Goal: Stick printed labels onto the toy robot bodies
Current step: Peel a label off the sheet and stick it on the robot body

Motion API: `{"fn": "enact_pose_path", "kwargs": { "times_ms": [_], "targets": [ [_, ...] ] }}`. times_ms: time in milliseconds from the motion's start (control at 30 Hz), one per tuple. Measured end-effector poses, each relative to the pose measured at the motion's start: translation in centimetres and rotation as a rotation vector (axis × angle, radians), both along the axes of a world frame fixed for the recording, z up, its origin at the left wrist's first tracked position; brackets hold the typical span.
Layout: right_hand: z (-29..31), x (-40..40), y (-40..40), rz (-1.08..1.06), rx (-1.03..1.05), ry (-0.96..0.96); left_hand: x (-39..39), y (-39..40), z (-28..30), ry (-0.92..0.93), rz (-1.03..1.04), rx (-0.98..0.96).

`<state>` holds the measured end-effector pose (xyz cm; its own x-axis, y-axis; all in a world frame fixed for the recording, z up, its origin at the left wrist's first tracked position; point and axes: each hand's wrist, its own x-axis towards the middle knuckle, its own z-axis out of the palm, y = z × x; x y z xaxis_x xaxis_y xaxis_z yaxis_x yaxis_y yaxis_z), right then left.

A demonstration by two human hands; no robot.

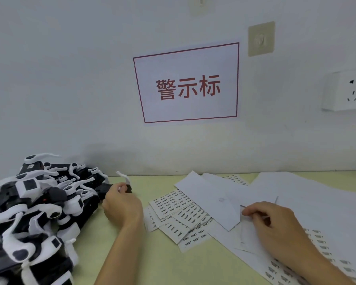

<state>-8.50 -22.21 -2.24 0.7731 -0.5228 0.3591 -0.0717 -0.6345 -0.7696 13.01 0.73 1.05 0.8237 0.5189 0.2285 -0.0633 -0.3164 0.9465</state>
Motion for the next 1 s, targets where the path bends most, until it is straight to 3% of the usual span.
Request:
{"fn": "enact_pose_path", "kwargs": {
  "times_ms": [300,467,833,1000],
  "targets": [
    [0.1,0.0,0.1,0.01,0.004,0.001,-0.8,-1.2,1.7,-0.181,-0.17,-0.236],
    [0.3,0.0,0.1,0.006,0.023,0.002,-2.1,-1.4,4.6,-0.26,-0.269,-0.201],
    [1.0,-0.3,-0.1,-0.043,0.213,-0.065,-8.3,-6.3,8.7,-0.208,-0.986,0.01],
    [2.0,-0.9,0.1,0.1,0.287,-0.111,-11.4,-9.3,8.6,-0.201,-1.196,0.059]
  ]
}}
